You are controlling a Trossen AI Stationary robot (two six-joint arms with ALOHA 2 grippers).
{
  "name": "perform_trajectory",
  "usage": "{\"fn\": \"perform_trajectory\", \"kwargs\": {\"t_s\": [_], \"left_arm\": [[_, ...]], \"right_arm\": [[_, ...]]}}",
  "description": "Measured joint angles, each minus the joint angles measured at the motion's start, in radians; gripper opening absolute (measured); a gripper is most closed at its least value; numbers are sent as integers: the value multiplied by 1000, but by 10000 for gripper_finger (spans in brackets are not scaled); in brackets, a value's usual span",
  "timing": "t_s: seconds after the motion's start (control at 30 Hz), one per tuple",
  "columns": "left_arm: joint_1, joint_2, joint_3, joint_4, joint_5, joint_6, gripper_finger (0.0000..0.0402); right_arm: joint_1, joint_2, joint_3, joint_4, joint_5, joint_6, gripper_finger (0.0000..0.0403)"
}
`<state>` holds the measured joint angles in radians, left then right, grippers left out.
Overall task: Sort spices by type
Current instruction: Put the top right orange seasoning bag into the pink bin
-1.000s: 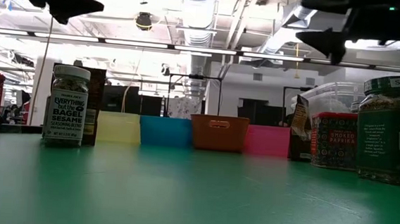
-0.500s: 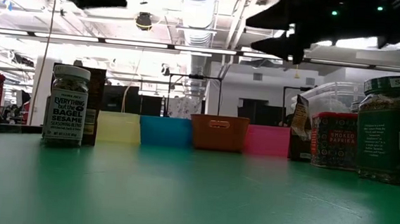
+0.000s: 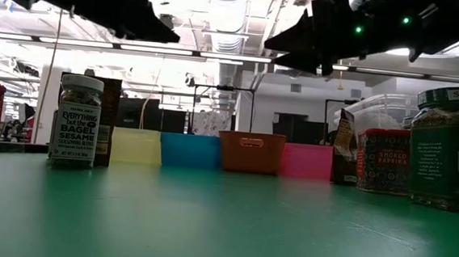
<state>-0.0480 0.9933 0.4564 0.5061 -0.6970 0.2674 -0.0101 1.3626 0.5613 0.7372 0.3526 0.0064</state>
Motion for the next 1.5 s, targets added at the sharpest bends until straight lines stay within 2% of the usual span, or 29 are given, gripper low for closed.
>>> {"fn": "perform_trajectory", "kwargs": {"t_s": [0.27, 0.37, 0.5, 0.6, 0.73, 0.83, 0.9, 1.03, 1.23, 1.5], "left_arm": [[77, 98, 0, 73, 97, -35, 258], [60, 84, 1, 47, 131, -79, 258], [-4, 13, 1, 21, 145, -137, 258], [-62, -60, 15, -19, 144, -181, 258], [-100, -146, 74, -274, 139, -296, 258], [-118, -180, 115, -470, 135, -389, 258], [-141, -199, 126, -539, 135, -434, 258], [-198, -211, 126, -547, 108, -467, 258], [-294, -210, 126, -552, -9, -459, 258], [-317, -210, 126, -562, -26, -464, 258]], "right_arm": [[-81, 58, 9, -8, -72, 51, 384], [-90, 76, 28, -8, -142, 79, 384], [-52, 85, 73, -57, -156, 47, 384], [-35, 77, 136, -158, -134, -2, 384], [-25, 76, 238, -320, -119, -5, 384], [-1, 82, 283, -385, -117, -7, 384], [18, 82, 293, -397, -100, -7, 384], [71, 79, 314, -406, -22, 11, 384], [195, 96, 384, -461, 88, 40, 384], [254, 245, 490, -516, 81, 125, 384]]}}
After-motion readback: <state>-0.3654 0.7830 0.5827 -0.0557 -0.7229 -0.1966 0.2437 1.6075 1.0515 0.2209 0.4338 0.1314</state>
